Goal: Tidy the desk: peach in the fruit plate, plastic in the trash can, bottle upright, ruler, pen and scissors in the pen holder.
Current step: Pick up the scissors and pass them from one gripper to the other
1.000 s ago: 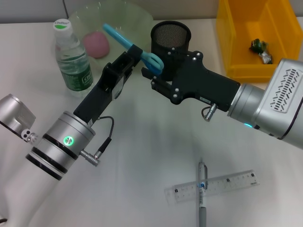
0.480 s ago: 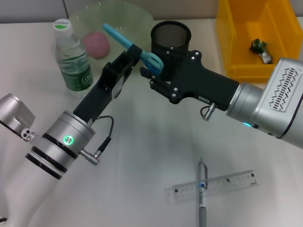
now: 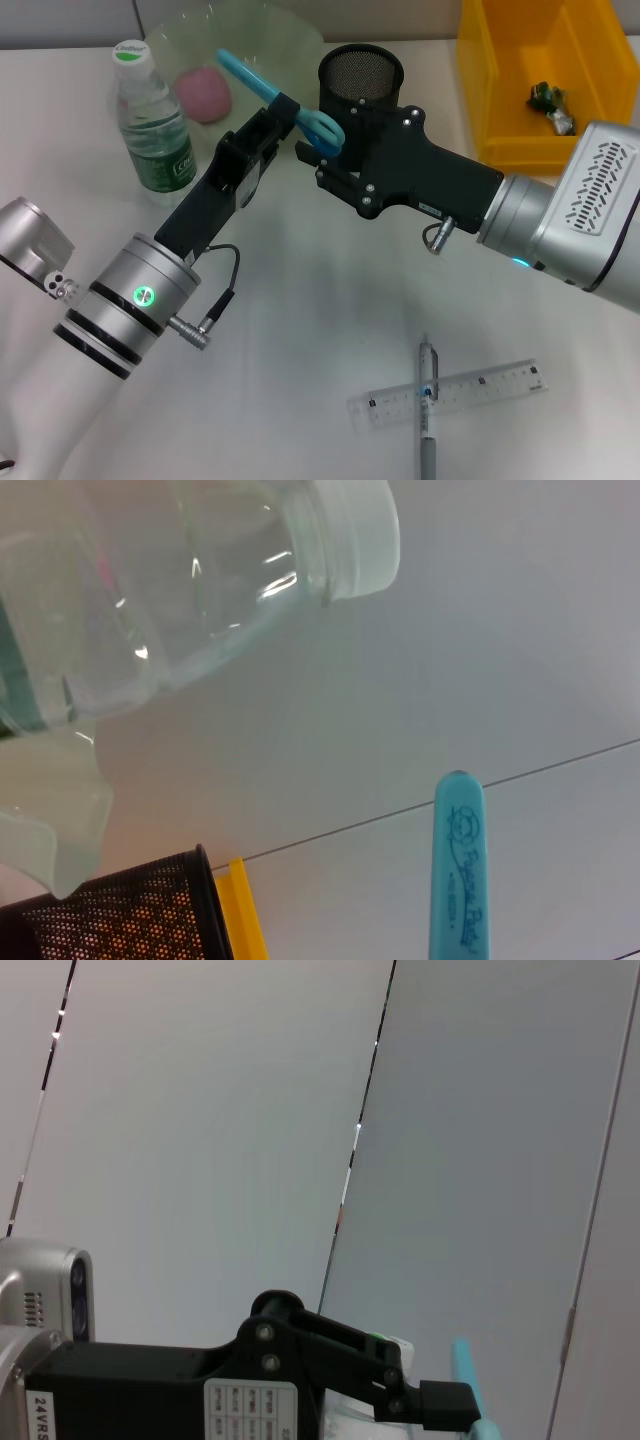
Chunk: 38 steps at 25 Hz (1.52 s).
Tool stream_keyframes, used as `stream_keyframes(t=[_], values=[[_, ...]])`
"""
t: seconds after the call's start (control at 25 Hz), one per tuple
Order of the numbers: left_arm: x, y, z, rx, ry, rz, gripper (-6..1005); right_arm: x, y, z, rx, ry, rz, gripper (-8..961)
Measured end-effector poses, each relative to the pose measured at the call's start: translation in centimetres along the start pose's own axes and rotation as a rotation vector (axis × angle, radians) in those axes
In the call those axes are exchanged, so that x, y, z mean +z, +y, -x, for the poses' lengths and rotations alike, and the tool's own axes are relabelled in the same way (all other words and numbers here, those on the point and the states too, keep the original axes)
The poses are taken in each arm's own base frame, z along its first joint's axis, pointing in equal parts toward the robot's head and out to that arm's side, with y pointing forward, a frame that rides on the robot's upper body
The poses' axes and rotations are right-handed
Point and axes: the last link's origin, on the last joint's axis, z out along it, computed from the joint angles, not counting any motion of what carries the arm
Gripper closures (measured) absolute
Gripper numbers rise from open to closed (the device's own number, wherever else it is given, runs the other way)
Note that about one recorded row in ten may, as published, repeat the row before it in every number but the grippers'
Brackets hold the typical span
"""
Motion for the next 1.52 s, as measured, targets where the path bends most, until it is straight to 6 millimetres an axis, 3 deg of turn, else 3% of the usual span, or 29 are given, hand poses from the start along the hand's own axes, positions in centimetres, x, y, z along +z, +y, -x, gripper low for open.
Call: stream_keyframes(t=[1.52], values=[[0.25, 0.05, 0.03, 0.004, -0.002, 0.000, 746, 0.14, 0.00, 0.07, -0.002, -0.001, 0.004, 497]])
